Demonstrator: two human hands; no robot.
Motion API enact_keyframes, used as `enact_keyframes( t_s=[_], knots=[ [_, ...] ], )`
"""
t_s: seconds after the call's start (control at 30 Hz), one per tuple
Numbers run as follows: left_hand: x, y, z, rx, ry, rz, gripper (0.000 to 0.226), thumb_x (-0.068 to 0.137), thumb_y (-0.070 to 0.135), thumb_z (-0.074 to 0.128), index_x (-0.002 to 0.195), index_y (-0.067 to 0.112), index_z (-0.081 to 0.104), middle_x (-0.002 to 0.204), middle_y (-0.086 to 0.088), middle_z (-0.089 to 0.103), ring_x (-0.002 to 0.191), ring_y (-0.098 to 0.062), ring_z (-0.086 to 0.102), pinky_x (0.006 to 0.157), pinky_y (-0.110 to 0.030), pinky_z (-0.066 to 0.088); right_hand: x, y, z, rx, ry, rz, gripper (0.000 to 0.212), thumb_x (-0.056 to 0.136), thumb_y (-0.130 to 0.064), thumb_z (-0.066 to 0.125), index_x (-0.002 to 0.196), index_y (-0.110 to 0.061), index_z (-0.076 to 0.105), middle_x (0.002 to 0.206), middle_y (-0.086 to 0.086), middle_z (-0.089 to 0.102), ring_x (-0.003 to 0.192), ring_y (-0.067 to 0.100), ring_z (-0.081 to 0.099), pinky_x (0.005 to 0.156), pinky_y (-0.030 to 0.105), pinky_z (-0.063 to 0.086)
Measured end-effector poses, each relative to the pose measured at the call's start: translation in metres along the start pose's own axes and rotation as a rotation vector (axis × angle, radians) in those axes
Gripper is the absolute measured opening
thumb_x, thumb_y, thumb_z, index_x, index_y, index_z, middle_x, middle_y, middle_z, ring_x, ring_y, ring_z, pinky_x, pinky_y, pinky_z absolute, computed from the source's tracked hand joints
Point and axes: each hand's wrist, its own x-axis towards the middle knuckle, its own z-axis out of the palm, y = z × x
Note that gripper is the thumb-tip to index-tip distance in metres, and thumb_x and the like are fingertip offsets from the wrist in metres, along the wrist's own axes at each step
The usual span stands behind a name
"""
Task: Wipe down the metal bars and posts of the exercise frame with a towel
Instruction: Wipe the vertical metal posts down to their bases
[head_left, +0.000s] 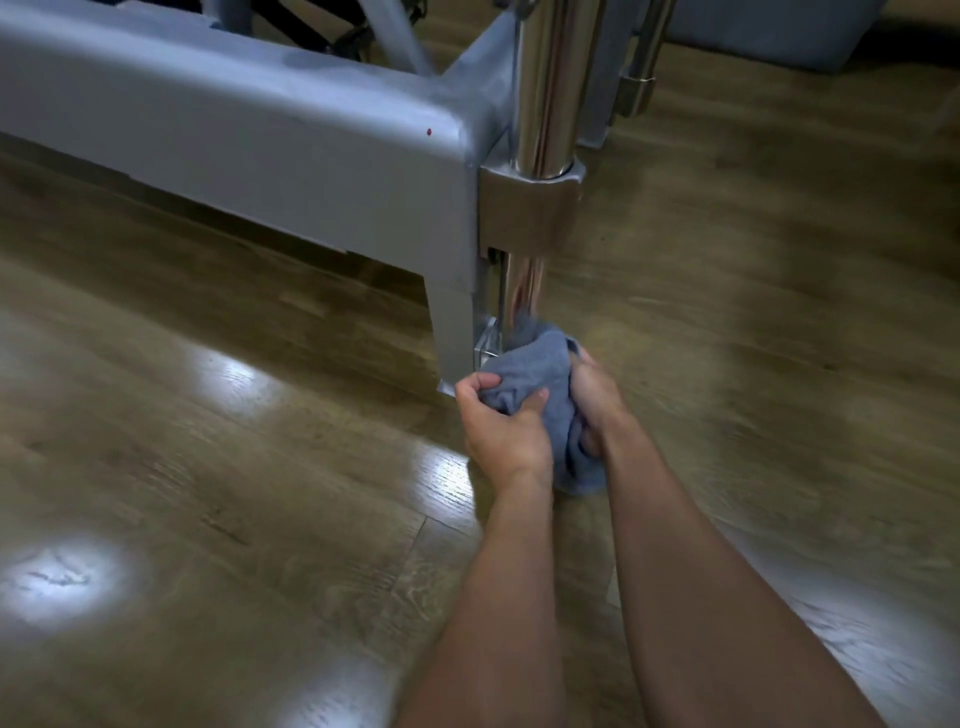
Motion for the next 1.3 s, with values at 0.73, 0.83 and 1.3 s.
enact_keyframes(
  t_s=[0.73, 0.83, 1.3],
  knots=[
    [-0.020, 0.083, -0.070, 0.340, -0.065, 0.336, 0.033, 0.076, 0.011, 0.068, 0.101, 0.026, 0.052, 0.105, 0.001, 0.064, 0.101, -0.008, 0.063, 0.094, -0.035, 0.052, -0.110, -0.001, 0.042, -0.089, 0.114, -0.097, 0.039, 0.083, -0.037, 0.057, 0.116, -0.017, 0.057, 0.109, 0.006, 0.068, 0.102, 0.024, 0.065, 0.093, 0.045, 0.052],
    [-0.061, 0.152, -0.110, 0.333, -0.078, 0.306, 0.032, 0.082, -0.001, 0.067, 0.103, 0.016, 0.050, 0.094, 0.013, 0.058, 0.080, 0.019, 0.056, 0.080, -0.008, 0.047, -0.191, -0.048, 0.052, -0.193, 0.023, -0.180, 0.039, 0.087, -0.020, 0.063, 0.125, -0.021, 0.054, 0.117, -0.002, 0.066, 0.107, 0.014, 0.063, 0.098, 0.041, 0.050],
    [-0.317, 0.619, -0.251, 0.384, 0.086, 0.457, 0.038, 0.084, 0.037, 0.072, 0.116, 0.028, 0.055, 0.104, 0.008, 0.064, 0.100, -0.011, 0.062, 0.091, -0.027, 0.049, -0.557, -0.445, 0.142, -0.480, -0.316, -0.591, 0.055, 0.084, -0.029, 0.067, 0.136, -0.033, 0.048, 0.128, -0.010, 0.058, 0.118, 0.007, 0.054, 0.105, 0.036, 0.044]
  ],
)
